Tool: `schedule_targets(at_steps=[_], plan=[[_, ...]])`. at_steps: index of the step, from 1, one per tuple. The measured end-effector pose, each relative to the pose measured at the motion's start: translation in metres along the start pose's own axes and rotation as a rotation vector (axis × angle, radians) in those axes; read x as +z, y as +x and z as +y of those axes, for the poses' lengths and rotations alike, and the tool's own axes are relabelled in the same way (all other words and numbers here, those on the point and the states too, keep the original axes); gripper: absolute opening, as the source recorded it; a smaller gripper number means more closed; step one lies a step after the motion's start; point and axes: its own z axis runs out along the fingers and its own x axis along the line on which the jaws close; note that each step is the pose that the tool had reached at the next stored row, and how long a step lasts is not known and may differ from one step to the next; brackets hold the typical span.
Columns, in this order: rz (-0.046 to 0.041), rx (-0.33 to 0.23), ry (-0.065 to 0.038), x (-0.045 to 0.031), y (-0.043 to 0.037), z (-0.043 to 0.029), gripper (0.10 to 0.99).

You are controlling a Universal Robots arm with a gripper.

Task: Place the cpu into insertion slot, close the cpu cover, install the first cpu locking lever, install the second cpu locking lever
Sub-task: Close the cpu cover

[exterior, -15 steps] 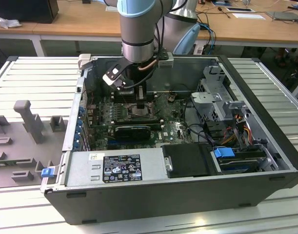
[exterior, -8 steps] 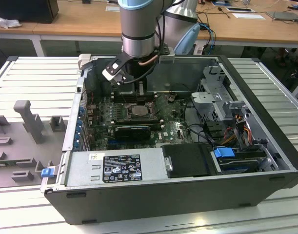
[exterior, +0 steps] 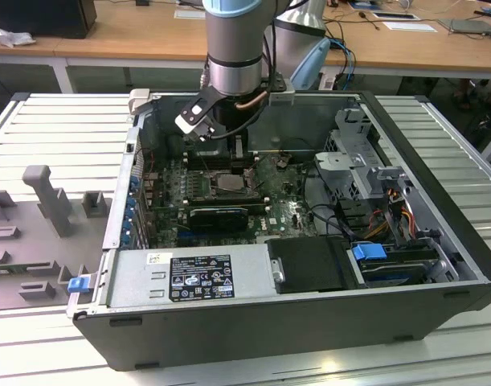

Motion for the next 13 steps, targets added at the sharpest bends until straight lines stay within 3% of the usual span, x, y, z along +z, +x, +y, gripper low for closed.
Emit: schedule_targets(at_steps=[7,11,13], plan=[[0.0001,0.0,0.0,-0.0055,0.0001,0.0019,0.106],[-0.0001,0.0,0.0,-0.0206,0.0003,0.0041,0.106],[0.0001,0.0,0.0,-0.0226,0.0004,0.008,0.106]])
